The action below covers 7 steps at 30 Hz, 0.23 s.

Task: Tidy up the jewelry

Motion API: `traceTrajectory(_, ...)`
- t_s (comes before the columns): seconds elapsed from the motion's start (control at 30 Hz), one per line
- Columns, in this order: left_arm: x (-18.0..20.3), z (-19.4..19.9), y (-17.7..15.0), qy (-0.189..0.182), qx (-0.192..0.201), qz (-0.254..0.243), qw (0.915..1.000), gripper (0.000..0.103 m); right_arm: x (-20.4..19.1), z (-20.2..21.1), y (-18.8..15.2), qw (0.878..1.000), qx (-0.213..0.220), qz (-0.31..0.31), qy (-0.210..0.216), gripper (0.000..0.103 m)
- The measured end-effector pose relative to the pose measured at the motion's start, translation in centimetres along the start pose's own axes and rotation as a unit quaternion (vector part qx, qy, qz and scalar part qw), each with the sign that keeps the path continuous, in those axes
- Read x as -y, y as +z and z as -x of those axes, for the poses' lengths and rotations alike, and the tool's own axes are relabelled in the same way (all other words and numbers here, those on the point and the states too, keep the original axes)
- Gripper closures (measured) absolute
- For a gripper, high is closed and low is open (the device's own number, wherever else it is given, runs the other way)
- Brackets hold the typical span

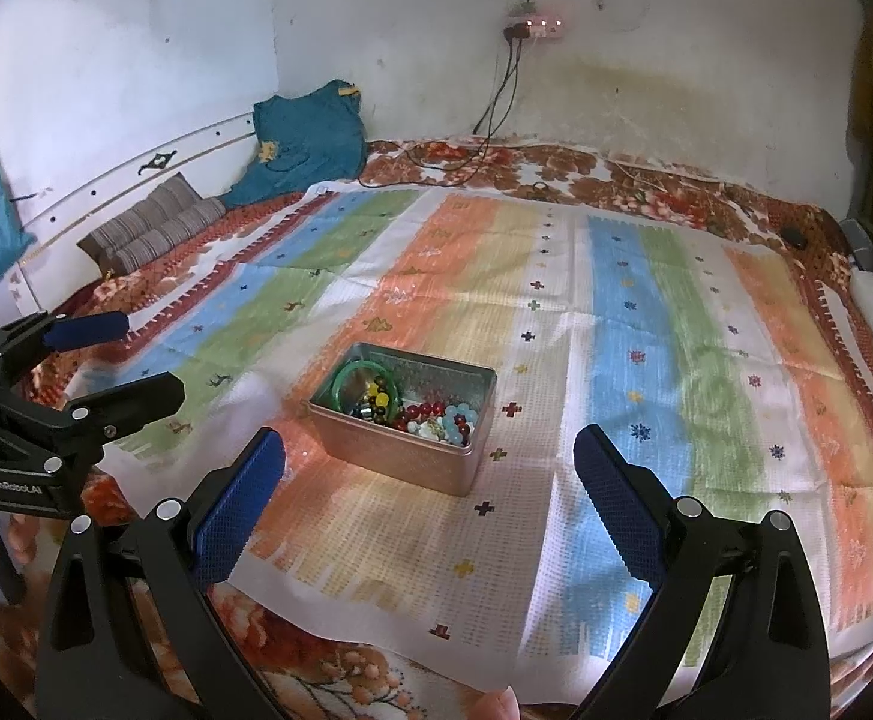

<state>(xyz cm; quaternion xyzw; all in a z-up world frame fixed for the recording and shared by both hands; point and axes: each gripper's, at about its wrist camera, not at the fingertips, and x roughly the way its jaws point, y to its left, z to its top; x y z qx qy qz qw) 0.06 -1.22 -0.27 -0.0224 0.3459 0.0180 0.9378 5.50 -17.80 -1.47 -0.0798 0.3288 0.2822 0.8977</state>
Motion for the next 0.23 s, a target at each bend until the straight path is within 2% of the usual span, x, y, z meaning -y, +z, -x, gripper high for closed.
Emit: traceTrajectory(0.23, 0.22, 0.10, 0.16, 0.001, 0.005, -0.002, 1.0000, 0.006, 0.28, 0.39, -0.12, 1.000, 0.005, -0.001, 0.001, 0.005)
